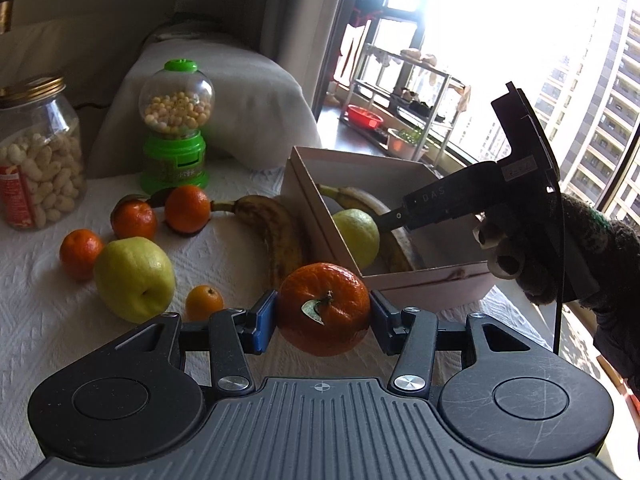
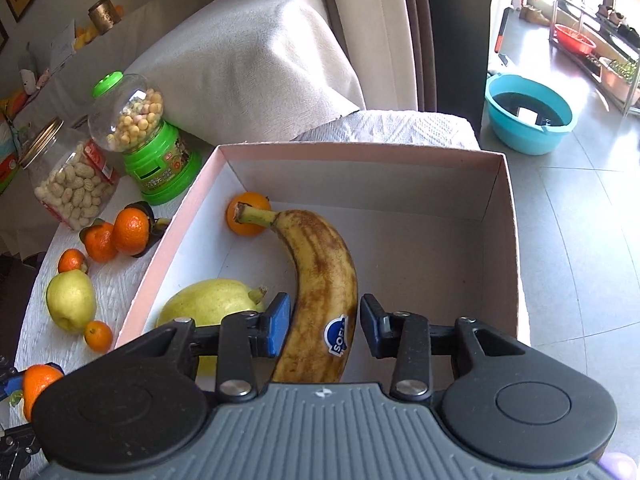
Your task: Organize fruits
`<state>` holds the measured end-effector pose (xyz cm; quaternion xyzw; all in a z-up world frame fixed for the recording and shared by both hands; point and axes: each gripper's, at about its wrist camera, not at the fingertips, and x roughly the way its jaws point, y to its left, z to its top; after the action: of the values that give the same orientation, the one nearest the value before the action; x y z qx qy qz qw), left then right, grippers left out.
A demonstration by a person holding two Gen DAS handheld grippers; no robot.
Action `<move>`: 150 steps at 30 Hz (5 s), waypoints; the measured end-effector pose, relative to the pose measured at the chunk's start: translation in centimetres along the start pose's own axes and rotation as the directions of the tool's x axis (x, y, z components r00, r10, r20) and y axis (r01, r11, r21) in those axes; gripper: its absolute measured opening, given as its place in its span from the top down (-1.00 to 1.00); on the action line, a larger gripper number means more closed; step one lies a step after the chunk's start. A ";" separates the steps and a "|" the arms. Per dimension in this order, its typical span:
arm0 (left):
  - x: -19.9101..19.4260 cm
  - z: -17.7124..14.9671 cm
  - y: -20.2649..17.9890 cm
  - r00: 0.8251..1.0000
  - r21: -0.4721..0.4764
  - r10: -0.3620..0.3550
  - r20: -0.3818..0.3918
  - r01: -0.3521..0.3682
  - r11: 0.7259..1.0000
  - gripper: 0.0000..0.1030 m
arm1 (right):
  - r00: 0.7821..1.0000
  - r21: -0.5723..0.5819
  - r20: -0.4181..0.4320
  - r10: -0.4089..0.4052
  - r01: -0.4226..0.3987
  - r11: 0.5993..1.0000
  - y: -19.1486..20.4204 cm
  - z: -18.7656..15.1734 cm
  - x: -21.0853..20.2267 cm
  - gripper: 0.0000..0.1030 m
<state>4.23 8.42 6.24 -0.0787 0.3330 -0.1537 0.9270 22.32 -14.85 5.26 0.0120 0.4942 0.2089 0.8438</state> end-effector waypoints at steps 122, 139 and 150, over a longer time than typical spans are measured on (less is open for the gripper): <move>-4.9 -3.0 3.6 0.940 -0.057 0.316 0.131 -0.311 0.949 0.13 | 0.967 -0.321 0.256 0.021 0.065 0.945 11.5 -18.7 -3.7 -0.60; -2.9 -2.5 3.7 0.958 -0.005 0.267 0.107 -0.268 0.964 -0.21 | 0.981 -0.312 0.186 0.052 0.009 0.950 11.1 -18.3 -3.3 -1.00; -6.6 -4.4 7.4 0.958 -0.139 0.218 0.188 -0.193 0.971 -0.20 | 0.996 -0.426 0.090 -0.006 0.044 0.904 14.1 -15.2 -5.3 -0.46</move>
<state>-1.72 17.43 4.90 -0.1139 0.2521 -0.0275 0.9606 2.49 -6.72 5.07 -0.1703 0.3997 0.3007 0.8490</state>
